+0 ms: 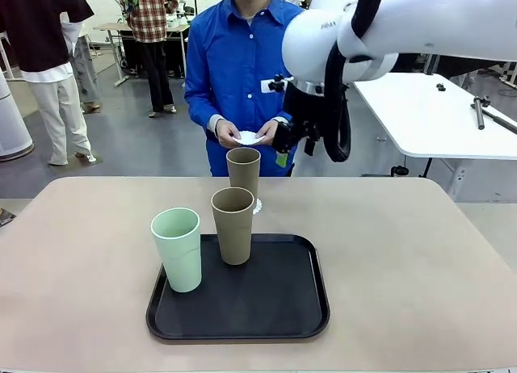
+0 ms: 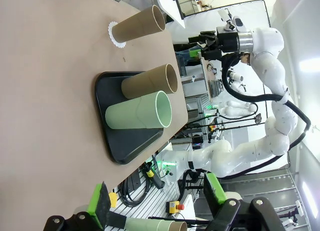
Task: Place coasters on the table and set cups on them.
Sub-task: Pick up one Reusable plastic cup and place it on a coaster set by the human, then take one Reusable plastic cup from the Flat Tray and place it on a coaster set by the human.
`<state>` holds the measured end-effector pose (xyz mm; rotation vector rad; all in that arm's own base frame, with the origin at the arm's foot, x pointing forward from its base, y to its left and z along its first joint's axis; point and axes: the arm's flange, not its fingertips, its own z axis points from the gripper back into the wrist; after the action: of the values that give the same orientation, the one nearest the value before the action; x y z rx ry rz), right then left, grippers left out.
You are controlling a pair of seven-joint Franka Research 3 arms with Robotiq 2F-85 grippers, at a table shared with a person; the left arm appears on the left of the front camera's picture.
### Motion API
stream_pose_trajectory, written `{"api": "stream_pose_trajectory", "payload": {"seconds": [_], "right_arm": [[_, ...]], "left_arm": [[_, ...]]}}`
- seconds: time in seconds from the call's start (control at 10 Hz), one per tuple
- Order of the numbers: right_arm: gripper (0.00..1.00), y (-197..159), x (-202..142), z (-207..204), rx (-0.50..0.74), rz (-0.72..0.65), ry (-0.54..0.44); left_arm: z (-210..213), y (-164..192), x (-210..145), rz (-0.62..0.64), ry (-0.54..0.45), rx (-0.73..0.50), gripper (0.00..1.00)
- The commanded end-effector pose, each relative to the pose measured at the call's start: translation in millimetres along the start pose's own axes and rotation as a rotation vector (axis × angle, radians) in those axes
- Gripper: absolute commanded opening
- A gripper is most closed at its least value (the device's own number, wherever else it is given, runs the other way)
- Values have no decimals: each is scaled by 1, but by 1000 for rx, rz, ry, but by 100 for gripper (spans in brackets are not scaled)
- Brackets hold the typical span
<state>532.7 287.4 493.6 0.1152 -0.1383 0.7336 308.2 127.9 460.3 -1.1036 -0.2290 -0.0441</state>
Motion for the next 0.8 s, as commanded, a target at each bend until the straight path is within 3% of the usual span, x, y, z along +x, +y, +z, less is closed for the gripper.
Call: {"api": "stream_pose_trajectory", "payload": {"seconds": [0.0,0.7], "right_arm": [[100,-16,-13,-17,-1,13,3],[100,-16,-13,-17,-1,13,3]], "left_arm": [[1,0,0,-10,-9,-12,100],[1,0,0,-10,-9,-12,100]]}}
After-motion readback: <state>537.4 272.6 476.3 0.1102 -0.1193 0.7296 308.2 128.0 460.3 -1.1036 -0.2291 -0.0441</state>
